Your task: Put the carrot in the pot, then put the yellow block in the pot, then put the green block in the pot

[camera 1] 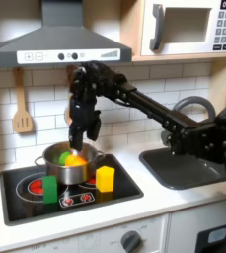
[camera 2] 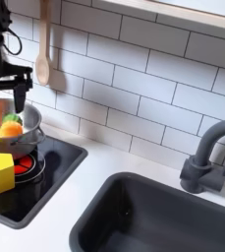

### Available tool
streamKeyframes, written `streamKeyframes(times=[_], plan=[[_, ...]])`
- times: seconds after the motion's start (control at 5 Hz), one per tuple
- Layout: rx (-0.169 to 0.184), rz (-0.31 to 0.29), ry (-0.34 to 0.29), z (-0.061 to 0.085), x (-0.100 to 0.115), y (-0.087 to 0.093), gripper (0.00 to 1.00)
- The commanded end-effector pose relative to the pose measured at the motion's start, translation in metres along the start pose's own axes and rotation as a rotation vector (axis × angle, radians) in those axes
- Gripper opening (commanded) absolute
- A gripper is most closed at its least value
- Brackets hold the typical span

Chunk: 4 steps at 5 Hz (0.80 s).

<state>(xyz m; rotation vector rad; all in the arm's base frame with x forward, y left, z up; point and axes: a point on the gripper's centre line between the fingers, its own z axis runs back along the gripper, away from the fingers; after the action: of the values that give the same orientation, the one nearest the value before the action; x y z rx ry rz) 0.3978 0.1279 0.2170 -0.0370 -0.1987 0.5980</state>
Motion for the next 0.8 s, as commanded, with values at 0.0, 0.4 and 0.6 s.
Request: streamKeyframes(times=[0.0,0.4,0.6], plan=[[-0.031,-0.108,-0.007,0.012,-0.031,-0.018,1.0],[-0.026,-0.079,0.06,0.003,-0.067,0.004,1.0],[-0.021,-0.079,0.078,-0.001,-0.075,0.013,1.0]])
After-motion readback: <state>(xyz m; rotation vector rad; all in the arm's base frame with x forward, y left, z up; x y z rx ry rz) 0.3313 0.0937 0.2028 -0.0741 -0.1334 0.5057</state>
